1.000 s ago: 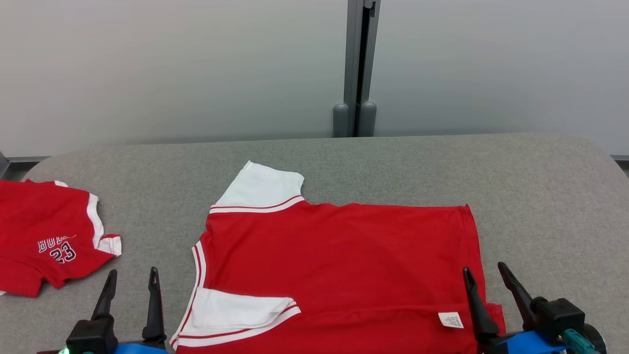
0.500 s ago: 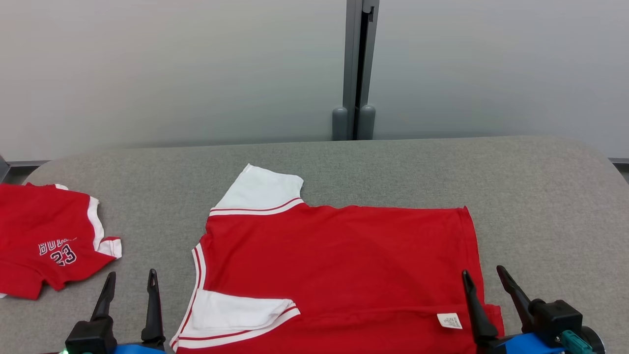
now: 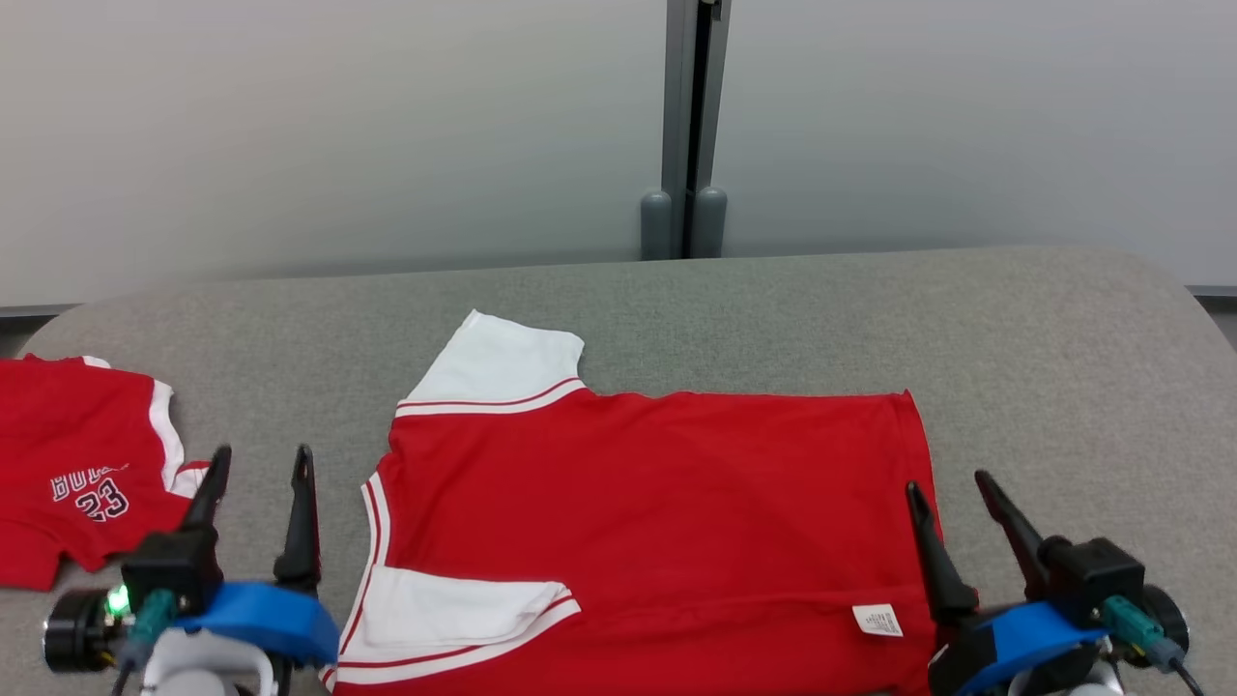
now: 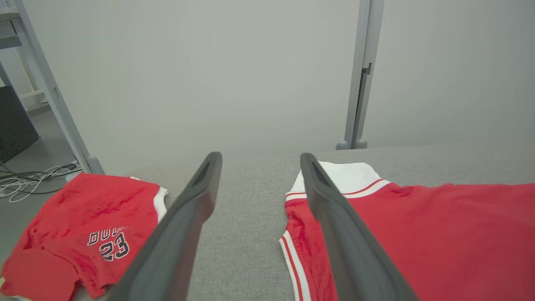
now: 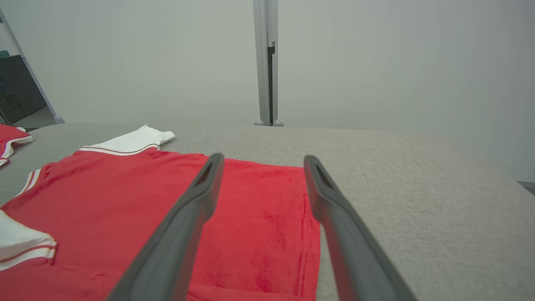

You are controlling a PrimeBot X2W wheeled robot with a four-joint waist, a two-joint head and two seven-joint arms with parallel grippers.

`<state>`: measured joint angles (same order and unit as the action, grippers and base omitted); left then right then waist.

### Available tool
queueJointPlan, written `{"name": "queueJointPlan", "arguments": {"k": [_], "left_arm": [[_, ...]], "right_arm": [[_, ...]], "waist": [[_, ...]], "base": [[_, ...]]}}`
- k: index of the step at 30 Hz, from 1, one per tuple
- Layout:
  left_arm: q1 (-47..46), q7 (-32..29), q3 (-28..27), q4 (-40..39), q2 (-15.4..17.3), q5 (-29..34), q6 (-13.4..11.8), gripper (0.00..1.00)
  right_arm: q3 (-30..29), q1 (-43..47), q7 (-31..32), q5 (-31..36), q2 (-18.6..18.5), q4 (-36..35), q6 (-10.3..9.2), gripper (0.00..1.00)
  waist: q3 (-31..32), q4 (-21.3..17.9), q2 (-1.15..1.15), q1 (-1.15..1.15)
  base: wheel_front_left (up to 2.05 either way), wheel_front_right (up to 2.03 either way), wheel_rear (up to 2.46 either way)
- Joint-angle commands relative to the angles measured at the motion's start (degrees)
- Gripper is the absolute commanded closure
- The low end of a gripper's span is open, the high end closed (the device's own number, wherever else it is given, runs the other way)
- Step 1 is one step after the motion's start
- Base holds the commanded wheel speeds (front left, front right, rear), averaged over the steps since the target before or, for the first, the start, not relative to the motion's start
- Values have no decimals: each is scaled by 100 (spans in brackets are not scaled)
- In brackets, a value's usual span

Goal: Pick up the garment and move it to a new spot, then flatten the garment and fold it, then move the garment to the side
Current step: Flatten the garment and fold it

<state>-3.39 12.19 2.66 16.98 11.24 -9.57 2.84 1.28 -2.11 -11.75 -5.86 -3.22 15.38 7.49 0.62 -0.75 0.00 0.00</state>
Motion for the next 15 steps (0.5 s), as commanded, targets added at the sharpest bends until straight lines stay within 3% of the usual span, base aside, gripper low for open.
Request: {"name": "queueJointPlan", "arguments": {"k": [1, 9, 15], "left_arm": [[-394, -51, 49, 106, 89, -1, 75, 0], [-2555, -465, 462, 697, 456, 71, 375, 0], [-4119, -1026, 959, 1386, 650, -77, 465, 0]], "right_arm": [[11, -264, -20, 5, -132, 23, 1, 0], [98, -1599, 457, -53, -636, 116, 1, 0], [391, -2670, 986, -271, -972, 431, 1, 0]], "waist": [[-76, -38, 0, 0], [-1077, -232, 0, 0], [-1822, -490, 0, 0]], "base": [[0, 0, 0], [0, 0, 0], [0, 0, 0]]}}
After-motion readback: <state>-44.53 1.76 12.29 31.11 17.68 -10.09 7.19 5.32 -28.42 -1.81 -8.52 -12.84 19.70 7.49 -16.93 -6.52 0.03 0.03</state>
